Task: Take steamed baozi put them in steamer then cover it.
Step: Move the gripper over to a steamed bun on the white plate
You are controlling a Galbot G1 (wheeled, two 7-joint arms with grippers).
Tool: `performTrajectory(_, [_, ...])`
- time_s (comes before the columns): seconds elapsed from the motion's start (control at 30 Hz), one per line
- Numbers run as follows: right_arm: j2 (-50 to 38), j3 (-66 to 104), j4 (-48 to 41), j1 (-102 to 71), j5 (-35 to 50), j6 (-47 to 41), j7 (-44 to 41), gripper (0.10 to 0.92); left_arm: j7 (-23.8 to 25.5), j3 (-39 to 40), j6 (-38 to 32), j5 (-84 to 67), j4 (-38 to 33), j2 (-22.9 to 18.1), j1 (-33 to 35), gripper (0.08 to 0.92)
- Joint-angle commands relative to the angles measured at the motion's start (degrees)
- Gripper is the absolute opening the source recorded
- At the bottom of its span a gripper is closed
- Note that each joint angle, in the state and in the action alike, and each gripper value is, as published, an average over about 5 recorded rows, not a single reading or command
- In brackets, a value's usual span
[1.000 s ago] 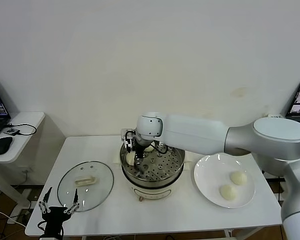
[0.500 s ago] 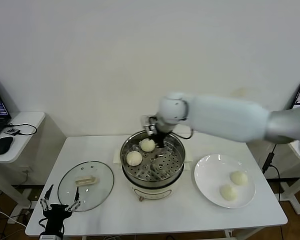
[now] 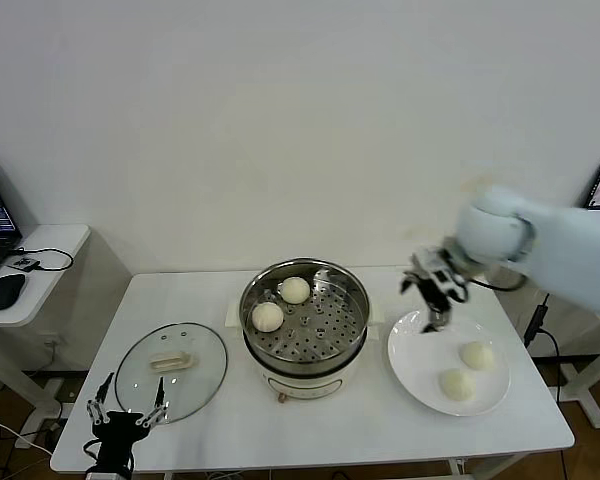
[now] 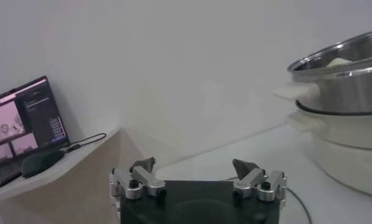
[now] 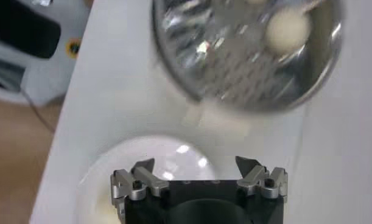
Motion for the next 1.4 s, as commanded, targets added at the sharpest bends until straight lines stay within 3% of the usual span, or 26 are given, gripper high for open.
performTrajectory(0.03, [-16.2,17.3,3.0,-25.9,-13.1,5.0,0.9,0.823,-0.1,0.4,0.0,0.6,0.0,-0.6,0.5,0.823])
performTrajectory(0.23, [-13.6,35.2,-0.4,-47.6,-16.7,4.7,3.6,0.823,-0.2,0.2,0.0,1.3,0.2,-1.0,1.2,0.823])
performTrajectory(0.4, [-9.4,41.3,-2.9,-54.9,-18.1,4.4,4.8,0.823,-0.2,-0.1,0.0,1.6,0.3,-1.3,1.7,0.823])
performTrajectory(1.13, [-0.9,41.0,-11.8,-54.7,-20.0,3.3,6.3,0.821,-0.2,-0.5,-0.1,1.6,1.5,-1.5,1.1,0.823])
performTrajectory(1.4, [0.7,40.5,-13.2,-53.8,-19.5,2.7,6.5,0.751,-0.2,-0.5,-0.1,1.6,1.6,-1.5,1.0,0.823])
